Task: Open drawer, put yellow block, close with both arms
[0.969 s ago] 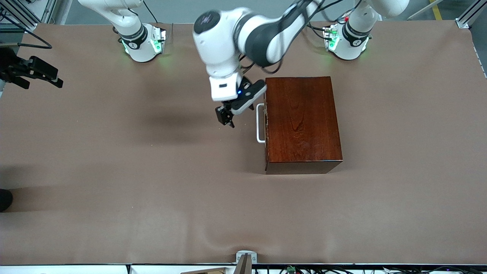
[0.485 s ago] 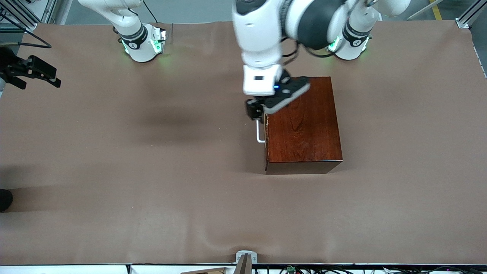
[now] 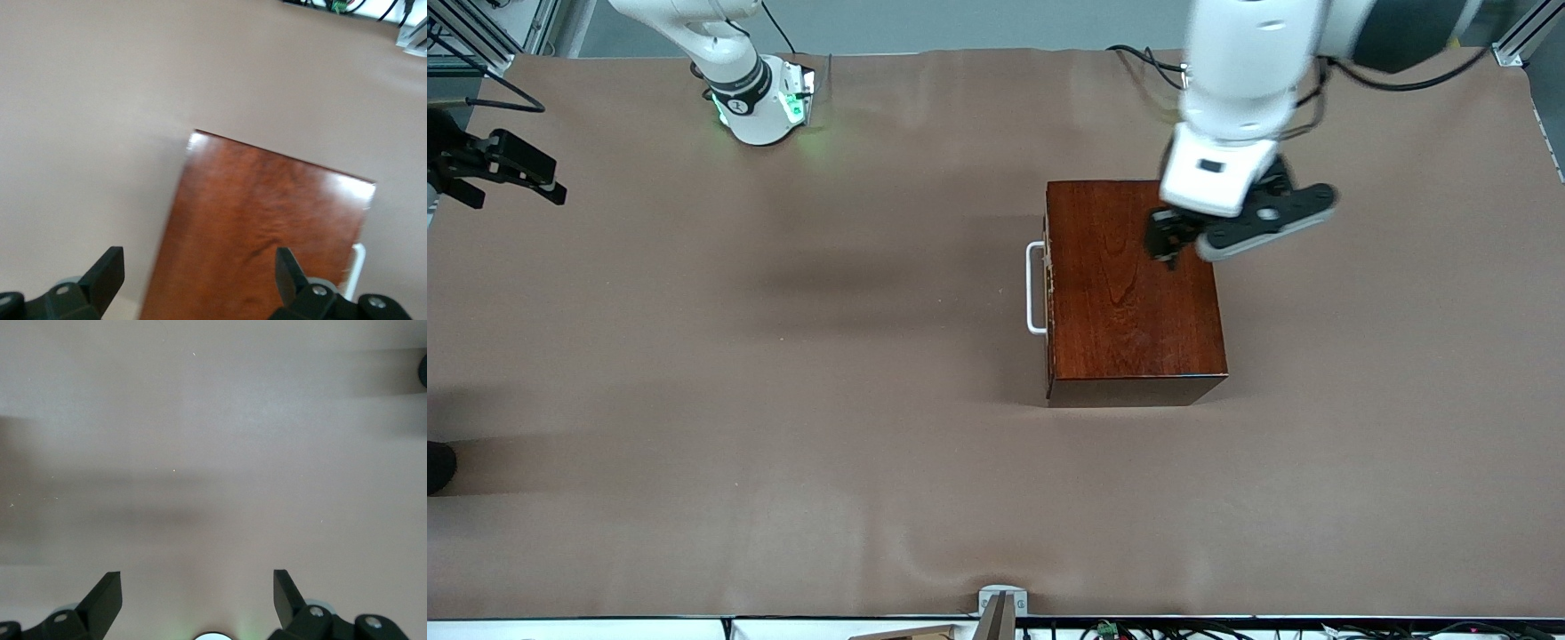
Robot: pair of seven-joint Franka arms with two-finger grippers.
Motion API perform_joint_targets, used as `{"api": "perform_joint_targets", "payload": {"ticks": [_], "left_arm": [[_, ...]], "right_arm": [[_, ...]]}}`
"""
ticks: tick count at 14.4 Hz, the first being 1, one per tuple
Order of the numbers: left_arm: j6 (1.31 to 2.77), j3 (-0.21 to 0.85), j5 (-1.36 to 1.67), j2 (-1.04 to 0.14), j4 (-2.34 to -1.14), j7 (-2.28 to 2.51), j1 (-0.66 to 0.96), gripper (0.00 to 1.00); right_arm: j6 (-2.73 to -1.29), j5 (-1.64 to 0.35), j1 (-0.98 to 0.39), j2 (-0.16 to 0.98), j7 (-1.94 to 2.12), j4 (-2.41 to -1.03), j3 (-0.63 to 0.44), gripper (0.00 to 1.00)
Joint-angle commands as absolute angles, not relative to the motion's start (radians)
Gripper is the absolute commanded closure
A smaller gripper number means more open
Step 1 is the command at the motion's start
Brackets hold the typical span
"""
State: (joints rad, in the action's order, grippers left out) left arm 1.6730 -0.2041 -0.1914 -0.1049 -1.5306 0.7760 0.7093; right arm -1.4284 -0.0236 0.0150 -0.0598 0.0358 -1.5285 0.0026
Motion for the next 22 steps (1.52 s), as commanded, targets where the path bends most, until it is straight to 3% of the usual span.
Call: {"api": "perform_joint_targets", "payload": {"ticks": [1,17,22], "left_arm": [[1.672,-0.190,-0.186,0.001,-1.647,0.588,0.638,0.00],[1.588,-0.183,-0.183,0.078,-1.644,0.162,0.396,0.00],[1.572,0.035,-0.061,0.107,-1.646,0.078,0.105,0.00]], "right_arm": [[-1.428,-0.011,0.026,-0.066,0.049,-1.528,0.012,0.00],[-1.394,-0.011,0.029,-0.064,0.052,-1.529,0.012,0.00],[-1.394,-0.011,0.028,-0.064,0.052,-1.529,0.012,0.00]]}}
